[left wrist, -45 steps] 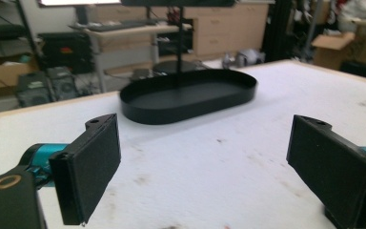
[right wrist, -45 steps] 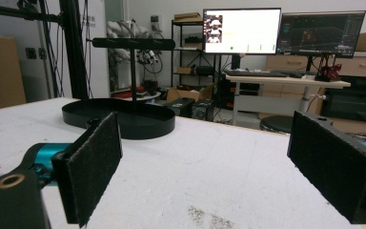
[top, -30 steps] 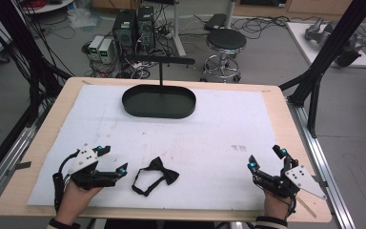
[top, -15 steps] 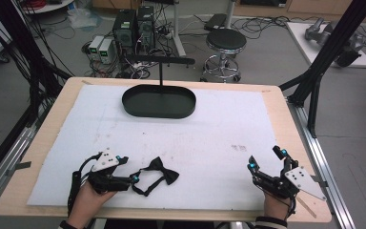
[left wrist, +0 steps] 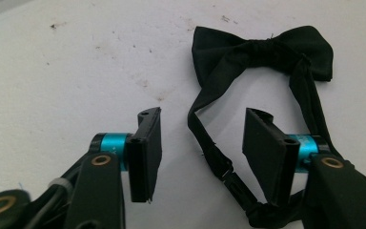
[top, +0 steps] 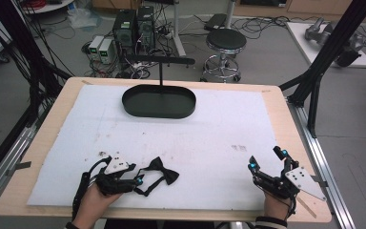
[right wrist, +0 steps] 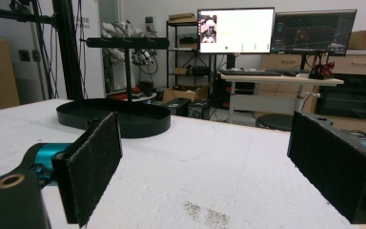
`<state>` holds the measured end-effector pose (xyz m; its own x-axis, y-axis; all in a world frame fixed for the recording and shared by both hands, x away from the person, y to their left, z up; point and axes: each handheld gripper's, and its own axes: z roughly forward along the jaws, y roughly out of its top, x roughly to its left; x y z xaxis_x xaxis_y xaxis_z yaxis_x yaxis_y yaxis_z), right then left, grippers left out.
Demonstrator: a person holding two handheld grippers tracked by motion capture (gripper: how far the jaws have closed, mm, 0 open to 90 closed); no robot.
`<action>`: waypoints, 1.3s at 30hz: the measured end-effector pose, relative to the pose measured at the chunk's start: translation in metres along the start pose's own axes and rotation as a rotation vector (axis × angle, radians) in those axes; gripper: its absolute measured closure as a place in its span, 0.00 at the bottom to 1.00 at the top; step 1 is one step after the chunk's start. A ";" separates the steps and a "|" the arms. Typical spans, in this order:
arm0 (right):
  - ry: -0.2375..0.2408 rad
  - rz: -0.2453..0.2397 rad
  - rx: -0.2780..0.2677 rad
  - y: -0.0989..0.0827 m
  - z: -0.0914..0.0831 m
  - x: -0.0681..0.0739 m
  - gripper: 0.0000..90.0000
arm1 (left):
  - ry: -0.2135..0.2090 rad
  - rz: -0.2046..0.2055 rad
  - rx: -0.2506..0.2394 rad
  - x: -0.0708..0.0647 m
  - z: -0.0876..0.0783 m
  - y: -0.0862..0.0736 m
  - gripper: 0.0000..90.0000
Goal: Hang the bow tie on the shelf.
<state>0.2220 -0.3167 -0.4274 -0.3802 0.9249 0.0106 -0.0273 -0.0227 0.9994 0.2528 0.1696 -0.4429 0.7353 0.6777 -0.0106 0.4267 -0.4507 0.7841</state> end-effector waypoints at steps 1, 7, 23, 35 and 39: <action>0.000 0.000 0.000 0.000 0.000 0.000 0.12 | -0.005 -0.001 0.002 0.000 0.000 0.000 0.58; -0.006 -0.008 -0.001 0.000 0.001 0.000 0.12 | -0.028 0.003 0.028 -0.002 0.004 -0.001 0.70; -0.014 -0.020 0.001 0.000 0.000 0.003 0.12 | 0.029 0.088 -0.043 -0.008 -0.001 -0.003 0.96; -0.013 -0.015 -0.014 0.000 -0.001 0.004 0.12 | 0.197 0.243 -0.295 -0.014 -0.024 0.002 0.97; -0.007 -0.007 -0.033 0.002 -0.002 0.005 0.12 | 0.248 0.269 -0.358 -0.014 -0.031 0.008 0.97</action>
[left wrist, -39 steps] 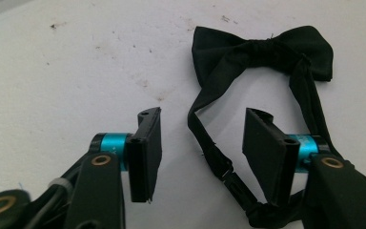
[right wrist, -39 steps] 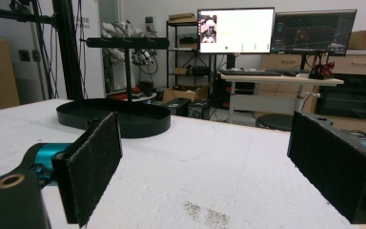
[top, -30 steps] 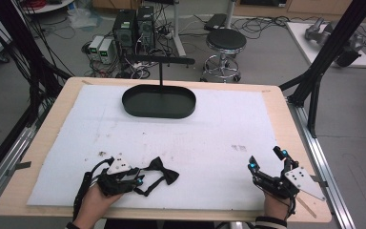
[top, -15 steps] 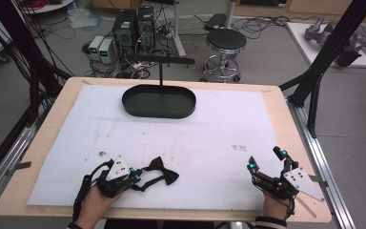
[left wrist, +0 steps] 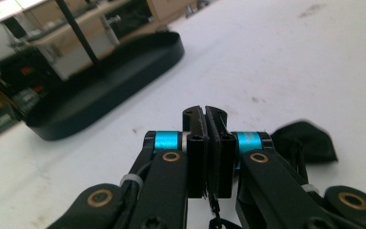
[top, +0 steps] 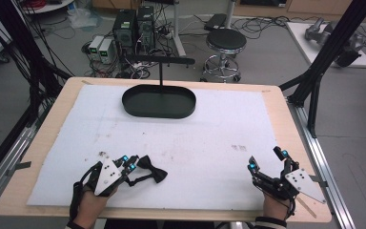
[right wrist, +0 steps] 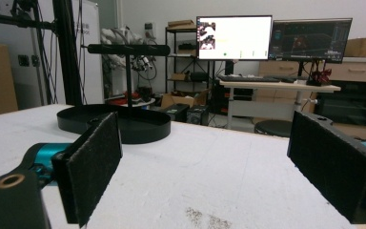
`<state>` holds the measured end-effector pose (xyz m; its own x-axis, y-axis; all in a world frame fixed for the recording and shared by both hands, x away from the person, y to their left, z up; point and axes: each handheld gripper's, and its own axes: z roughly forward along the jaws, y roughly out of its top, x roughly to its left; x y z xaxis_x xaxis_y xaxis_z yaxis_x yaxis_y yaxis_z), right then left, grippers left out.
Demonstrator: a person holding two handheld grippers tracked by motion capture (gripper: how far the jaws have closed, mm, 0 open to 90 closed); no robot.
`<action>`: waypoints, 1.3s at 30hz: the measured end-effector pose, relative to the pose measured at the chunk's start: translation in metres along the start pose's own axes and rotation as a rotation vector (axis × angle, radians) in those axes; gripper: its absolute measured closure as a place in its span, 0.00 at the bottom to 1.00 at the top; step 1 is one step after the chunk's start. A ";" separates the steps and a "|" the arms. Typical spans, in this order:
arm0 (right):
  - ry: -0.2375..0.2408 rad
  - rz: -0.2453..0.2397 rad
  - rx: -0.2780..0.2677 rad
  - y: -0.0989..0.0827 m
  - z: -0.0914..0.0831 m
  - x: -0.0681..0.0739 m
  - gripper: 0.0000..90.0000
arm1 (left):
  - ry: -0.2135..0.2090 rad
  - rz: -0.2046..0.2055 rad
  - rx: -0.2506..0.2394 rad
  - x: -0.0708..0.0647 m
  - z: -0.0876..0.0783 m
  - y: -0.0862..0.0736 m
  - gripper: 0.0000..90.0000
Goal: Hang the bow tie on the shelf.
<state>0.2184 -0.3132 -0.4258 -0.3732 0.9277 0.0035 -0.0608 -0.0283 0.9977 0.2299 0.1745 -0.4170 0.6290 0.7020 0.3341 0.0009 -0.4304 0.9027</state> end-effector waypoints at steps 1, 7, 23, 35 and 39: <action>0.001 0.000 -0.001 0.000 0.000 0.000 0.12 | 0.011 0.009 -0.016 0.002 -0.002 0.002 0.97; 0.001 -0.002 0.005 -0.001 0.001 0.000 0.12 | 0.080 0.029 -0.076 0.015 -0.010 0.013 0.96; 0.011 0.003 0.004 -0.002 0.003 0.001 0.12 | 0.146 0.054 -0.232 0.050 -0.004 0.055 0.97; 0.015 -0.007 0.012 -0.003 0.006 -0.001 0.12 | 0.180 0.093 -0.331 0.085 0.023 0.085 0.97; 0.019 -0.010 0.009 -0.004 0.006 0.001 0.12 | 0.183 0.088 -0.357 0.097 0.034 0.089 0.97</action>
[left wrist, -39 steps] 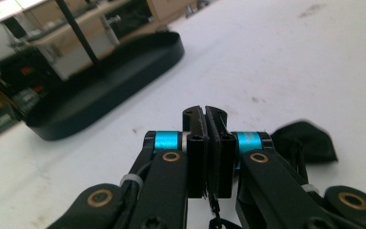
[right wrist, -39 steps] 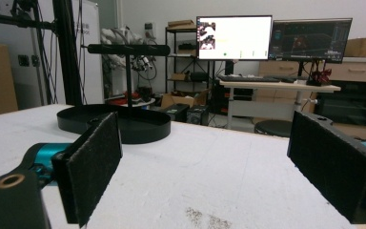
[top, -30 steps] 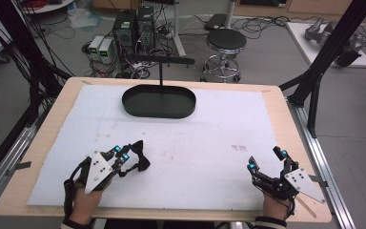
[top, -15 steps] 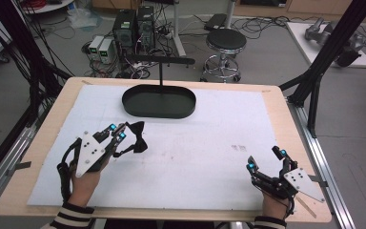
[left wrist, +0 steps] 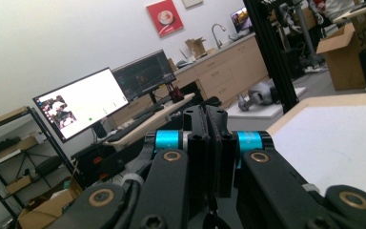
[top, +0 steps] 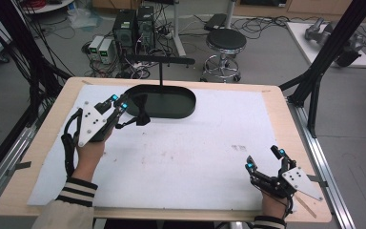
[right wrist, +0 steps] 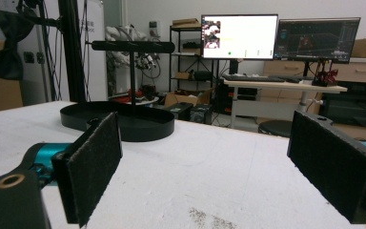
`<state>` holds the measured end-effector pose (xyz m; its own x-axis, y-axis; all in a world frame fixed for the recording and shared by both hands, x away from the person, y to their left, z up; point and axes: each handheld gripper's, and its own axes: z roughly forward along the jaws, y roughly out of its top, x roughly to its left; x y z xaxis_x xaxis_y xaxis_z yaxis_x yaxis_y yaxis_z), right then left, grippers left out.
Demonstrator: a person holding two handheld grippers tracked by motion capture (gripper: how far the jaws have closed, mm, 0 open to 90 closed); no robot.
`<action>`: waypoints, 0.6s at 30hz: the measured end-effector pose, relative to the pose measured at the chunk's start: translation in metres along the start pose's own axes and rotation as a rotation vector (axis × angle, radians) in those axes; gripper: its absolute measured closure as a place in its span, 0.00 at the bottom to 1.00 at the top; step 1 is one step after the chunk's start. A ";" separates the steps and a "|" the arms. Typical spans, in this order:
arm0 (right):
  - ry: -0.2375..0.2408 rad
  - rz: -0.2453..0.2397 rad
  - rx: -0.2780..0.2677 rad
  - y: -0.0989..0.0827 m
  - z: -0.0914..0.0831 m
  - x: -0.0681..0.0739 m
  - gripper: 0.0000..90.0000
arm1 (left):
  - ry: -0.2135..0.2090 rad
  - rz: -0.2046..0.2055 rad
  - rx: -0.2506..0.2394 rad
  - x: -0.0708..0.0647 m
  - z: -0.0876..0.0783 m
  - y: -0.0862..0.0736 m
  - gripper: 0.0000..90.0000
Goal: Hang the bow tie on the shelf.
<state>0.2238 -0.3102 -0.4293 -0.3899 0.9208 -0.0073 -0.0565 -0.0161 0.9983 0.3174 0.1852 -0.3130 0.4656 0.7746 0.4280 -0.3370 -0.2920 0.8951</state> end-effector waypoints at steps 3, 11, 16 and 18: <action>0.003 -0.008 -0.007 0.000 0.000 0.001 0.12 | 0.005 -0.011 -0.024 0.007 0.010 -0.002 0.97; 0.011 -0.013 -0.015 -0.001 0.001 0.003 0.12 | 0.013 -0.063 -0.055 0.027 0.034 -0.017 0.97; 0.016 -0.024 -0.013 -0.002 0.002 0.003 0.12 | -0.003 -0.101 -0.079 0.040 0.048 -0.024 0.97; 0.020 -0.028 -0.009 -0.003 0.003 0.004 0.12 | 0.001 -0.107 -0.076 0.045 0.054 -0.026 0.97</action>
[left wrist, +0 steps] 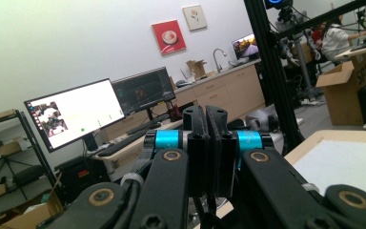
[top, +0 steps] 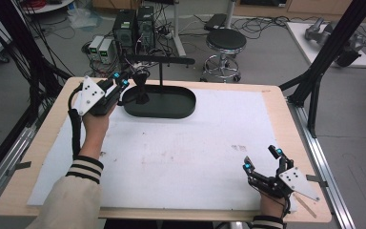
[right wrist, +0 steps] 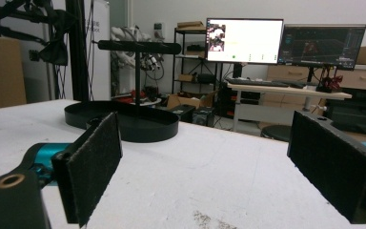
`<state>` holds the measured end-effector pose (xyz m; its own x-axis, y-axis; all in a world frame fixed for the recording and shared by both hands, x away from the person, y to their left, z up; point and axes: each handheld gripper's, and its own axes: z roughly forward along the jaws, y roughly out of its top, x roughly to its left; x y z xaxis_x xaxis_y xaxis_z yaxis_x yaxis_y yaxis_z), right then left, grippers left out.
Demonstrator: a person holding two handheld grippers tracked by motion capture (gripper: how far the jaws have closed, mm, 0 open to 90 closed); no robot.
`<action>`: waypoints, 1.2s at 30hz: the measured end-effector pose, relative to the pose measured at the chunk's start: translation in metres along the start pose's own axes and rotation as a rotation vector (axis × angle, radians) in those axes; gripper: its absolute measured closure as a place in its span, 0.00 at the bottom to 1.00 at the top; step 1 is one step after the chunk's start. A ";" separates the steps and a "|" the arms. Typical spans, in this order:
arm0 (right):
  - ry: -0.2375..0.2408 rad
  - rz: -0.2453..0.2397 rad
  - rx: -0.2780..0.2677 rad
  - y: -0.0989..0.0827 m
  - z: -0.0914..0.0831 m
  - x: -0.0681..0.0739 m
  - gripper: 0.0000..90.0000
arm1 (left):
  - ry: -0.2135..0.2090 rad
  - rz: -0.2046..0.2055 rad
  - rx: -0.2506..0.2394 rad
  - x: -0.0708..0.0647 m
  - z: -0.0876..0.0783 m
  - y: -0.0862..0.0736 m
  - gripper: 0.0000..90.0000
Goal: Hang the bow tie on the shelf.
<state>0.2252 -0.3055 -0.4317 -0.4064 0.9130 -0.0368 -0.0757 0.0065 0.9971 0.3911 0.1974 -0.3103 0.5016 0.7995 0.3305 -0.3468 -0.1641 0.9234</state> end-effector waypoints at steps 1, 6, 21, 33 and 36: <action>0.002 -0.001 0.001 0.000 0.000 0.000 0.12 | -0.001 -0.013 -0.004 0.003 0.003 -0.001 0.97; 0.004 -0.007 0.001 0.000 0.002 0.002 0.12 | 0.010 -0.045 -0.017 0.013 0.016 -0.007 0.97; -0.001 -0.031 0.002 -0.002 0.005 0.000 0.12 | 0.053 -0.097 0.030 0.047 0.057 -0.041 0.97; 0.001 -0.042 0.000 -0.002 0.005 0.000 0.12 | 0.086 -0.073 0.092 0.060 0.084 -0.048 0.97; 0.004 -0.043 0.004 -0.002 0.005 0.001 0.12 | 0.115 -0.078 0.129 0.067 0.085 -0.056 0.97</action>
<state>0.2298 -0.3025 -0.4335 -0.4061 0.9103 -0.0798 -0.0892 0.0474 0.9949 0.5113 0.2113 -0.3235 0.4266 0.8723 0.2390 -0.2021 -0.1656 0.9653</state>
